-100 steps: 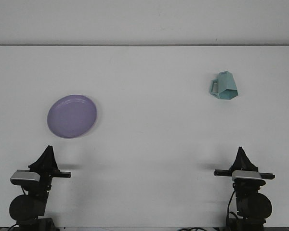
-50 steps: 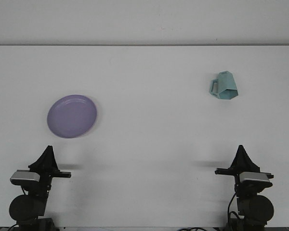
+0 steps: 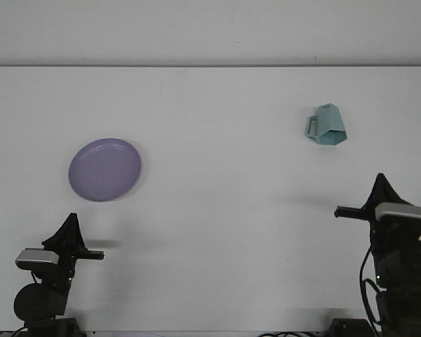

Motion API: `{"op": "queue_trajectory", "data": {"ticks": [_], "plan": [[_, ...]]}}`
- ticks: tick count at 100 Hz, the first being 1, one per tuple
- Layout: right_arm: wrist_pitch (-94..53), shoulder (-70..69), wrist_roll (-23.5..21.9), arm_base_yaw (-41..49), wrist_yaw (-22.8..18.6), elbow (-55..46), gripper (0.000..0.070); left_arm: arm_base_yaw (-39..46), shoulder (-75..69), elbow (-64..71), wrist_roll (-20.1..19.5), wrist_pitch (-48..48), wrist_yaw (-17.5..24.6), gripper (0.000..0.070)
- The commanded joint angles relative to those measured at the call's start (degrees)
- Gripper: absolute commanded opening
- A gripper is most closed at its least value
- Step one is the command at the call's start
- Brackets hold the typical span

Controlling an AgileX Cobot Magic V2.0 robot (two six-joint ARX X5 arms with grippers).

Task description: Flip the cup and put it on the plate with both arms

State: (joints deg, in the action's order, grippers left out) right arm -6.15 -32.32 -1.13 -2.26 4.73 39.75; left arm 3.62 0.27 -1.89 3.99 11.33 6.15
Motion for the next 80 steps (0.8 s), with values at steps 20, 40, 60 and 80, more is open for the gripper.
{"op": "queue_trajectory", "data": {"ticks": [20,40,60,80], "plan": [[5.79,-17.16,8.72,-0.59,0.22,2.93,0.0518,0.07,-0.09,1.07,0.15,0.35,-0.13,0.0012],[11.45,-31.28,9.53,-3.89,0.0,2.86,0.0522,0.07,-0.09,1.07,0.15,0.33,-0.13,0.0012],[25.73,-46.77,14.8,-8.22,-2.69,2.86,0.0534,0.07,-0.09,1.07,0.13,0.31,-0.13,0.0012],[45.31,-61.53,21.18,-11.45,-9.68,2.99,0.0538,0.07,-0.09,1.07,0.13,0.26,-0.13,0.0012]]}}
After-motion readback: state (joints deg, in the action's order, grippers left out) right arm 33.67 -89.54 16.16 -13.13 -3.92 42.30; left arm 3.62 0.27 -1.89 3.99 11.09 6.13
